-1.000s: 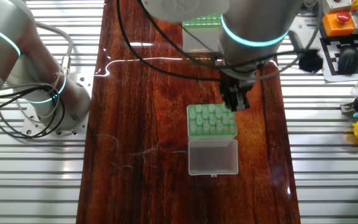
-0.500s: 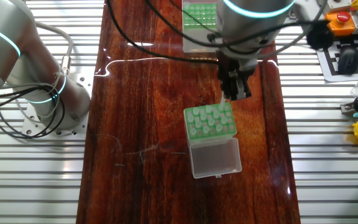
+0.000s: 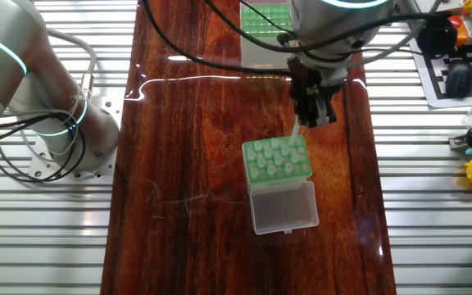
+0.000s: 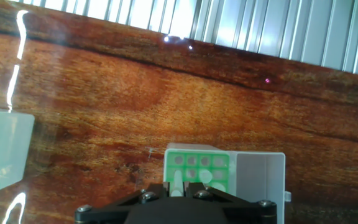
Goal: Transfer all large pipette tips from one holder to another
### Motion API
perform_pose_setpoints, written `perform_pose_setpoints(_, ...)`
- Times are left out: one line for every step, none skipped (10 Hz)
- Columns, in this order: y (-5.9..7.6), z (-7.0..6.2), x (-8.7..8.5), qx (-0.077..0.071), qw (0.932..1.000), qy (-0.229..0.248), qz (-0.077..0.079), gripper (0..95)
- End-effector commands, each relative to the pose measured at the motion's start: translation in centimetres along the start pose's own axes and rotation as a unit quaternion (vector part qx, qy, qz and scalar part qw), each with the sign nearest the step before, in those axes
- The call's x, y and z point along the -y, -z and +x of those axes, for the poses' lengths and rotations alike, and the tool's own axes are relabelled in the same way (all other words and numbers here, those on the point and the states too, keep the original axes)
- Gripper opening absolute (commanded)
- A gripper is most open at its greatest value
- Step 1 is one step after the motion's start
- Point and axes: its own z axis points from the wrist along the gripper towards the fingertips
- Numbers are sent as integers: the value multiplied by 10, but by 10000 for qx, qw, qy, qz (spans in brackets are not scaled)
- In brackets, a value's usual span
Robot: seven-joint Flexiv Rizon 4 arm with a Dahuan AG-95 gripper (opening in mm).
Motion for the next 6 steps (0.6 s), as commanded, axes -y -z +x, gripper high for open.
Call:
perform_pose_setpoints(2, -1, -1, 2, 10000, -3, -13, 0)
perform_pose_setpoints(4, -3, -1, 1, 10000, -2, -15, 0)
perform_pose_setpoints(6, -4, -1, 0, 10000, -3, -17, 0)
perform_pose_setpoints(8, -5, -2, -1, 10000, -3, -18, 0)
perform_pose_setpoints(12, -6, -3, -3, 10000, 8, -15, 0)
perform_pose_setpoints(14, -7, -4, -6, 10000, 15, -16, 0)
